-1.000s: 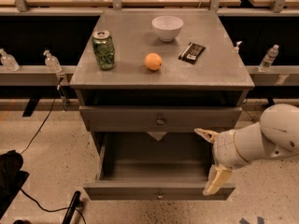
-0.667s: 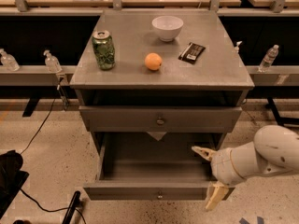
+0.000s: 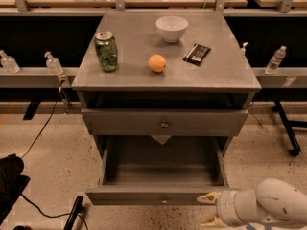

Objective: Close middle drawer

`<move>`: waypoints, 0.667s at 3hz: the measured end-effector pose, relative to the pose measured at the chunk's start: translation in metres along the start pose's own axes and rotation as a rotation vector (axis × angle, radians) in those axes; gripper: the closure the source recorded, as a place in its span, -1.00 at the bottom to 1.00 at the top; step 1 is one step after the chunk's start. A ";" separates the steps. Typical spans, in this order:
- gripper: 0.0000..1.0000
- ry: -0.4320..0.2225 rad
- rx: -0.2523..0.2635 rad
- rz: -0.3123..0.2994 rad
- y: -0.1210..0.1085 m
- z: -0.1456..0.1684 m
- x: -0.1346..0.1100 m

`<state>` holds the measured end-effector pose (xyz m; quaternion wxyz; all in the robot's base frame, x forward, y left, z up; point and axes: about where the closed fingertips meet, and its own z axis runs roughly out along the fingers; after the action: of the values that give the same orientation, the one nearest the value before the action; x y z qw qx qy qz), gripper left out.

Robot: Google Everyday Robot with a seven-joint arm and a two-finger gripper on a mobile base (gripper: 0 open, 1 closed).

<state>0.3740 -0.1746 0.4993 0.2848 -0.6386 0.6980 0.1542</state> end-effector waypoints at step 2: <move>0.92 0.056 0.038 0.072 -0.001 0.019 0.024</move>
Offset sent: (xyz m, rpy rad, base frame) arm 0.0015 -0.0070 -0.0241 -0.0338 0.0199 -0.0673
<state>0.3784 -0.1830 0.4708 0.2717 -0.6117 0.7309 0.1331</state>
